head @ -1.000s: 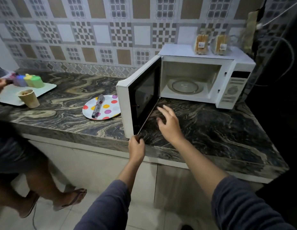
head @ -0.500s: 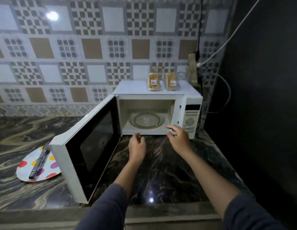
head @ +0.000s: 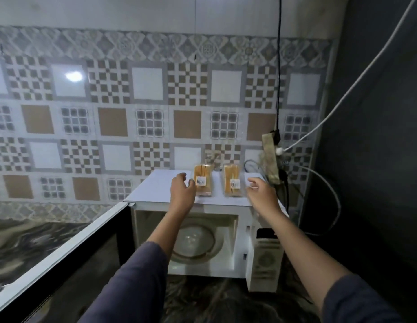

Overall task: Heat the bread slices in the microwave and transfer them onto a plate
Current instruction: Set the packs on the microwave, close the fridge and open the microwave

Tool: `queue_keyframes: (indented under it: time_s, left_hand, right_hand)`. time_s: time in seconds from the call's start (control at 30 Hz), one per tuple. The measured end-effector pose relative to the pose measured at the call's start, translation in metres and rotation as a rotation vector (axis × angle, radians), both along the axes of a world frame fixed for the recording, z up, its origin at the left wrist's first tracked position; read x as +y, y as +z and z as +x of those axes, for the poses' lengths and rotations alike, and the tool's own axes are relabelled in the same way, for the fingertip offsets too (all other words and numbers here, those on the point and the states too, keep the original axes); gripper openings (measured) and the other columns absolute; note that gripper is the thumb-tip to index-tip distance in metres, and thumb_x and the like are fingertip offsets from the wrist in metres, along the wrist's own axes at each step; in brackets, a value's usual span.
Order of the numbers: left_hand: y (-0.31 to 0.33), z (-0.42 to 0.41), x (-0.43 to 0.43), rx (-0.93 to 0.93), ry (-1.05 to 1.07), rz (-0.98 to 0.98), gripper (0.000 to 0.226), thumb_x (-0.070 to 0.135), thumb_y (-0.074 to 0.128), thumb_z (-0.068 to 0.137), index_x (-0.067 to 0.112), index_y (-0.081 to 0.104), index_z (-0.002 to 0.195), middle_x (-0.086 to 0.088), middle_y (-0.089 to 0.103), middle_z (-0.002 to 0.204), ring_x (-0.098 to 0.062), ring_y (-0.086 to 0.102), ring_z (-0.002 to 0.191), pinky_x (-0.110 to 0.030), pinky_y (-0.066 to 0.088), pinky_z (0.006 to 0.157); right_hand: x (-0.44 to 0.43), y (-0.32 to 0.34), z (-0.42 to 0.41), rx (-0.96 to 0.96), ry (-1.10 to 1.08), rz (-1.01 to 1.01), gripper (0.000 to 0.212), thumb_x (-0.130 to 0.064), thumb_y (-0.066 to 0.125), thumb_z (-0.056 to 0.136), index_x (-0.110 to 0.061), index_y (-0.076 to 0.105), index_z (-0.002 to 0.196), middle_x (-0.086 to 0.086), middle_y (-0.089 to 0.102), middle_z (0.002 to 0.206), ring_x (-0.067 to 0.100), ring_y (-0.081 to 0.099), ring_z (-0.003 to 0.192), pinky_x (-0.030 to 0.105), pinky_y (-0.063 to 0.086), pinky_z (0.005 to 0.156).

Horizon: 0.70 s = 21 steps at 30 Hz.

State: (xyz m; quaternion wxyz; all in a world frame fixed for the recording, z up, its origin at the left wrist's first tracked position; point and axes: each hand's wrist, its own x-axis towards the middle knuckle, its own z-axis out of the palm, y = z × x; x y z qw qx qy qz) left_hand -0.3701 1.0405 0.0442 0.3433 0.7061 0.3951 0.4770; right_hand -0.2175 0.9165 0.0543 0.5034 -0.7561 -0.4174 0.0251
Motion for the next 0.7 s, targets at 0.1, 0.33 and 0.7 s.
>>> queue_keyframes:
  time_s: [0.1,0.33,0.7]
  left_hand:
    - [0.003,0.017,0.024,0.222,0.034,-0.078,0.051,0.032,0.040,0.097,-0.001,0.034,0.135,-0.021,0.040,0.141,-0.035,0.038,0.129,-0.042,0.031,0.107]
    - [-0.002,0.035,0.042,0.450,-0.049,-0.157,0.065,0.051,0.048,0.089,0.005,0.035,0.133,-0.017,0.051,0.131,-0.033,0.050,0.118,-0.046,0.042,0.101]
    - [0.003,0.032,0.034,0.189,-0.044,-0.161,0.059,0.025,0.070,0.081,0.004,0.044,0.129,-0.017,0.057,0.125,-0.031,0.060,0.106,-0.044,0.051,0.092]
  right_hand:
    - [0.020,0.005,0.020,0.037,-0.035,-0.161,0.047,-0.018,0.044,0.093,-0.008,0.039,0.139,0.016,0.045,0.139,0.030,0.048,0.120,0.023,0.037,0.077]
    - [0.058,0.005,0.041,0.078,0.030,-0.373,0.042,-0.023,0.055,0.087,-0.006,0.048,0.124,0.012,0.056,0.117,0.020,0.050,0.085,0.025,0.038,0.057]
    - [0.060,0.003,0.032,0.247,-0.001,-0.157,0.033,-0.002,0.054,0.084,-0.010,0.059,0.116,0.014,0.064,0.111,0.033,0.064,0.096,0.036,0.057,0.078]
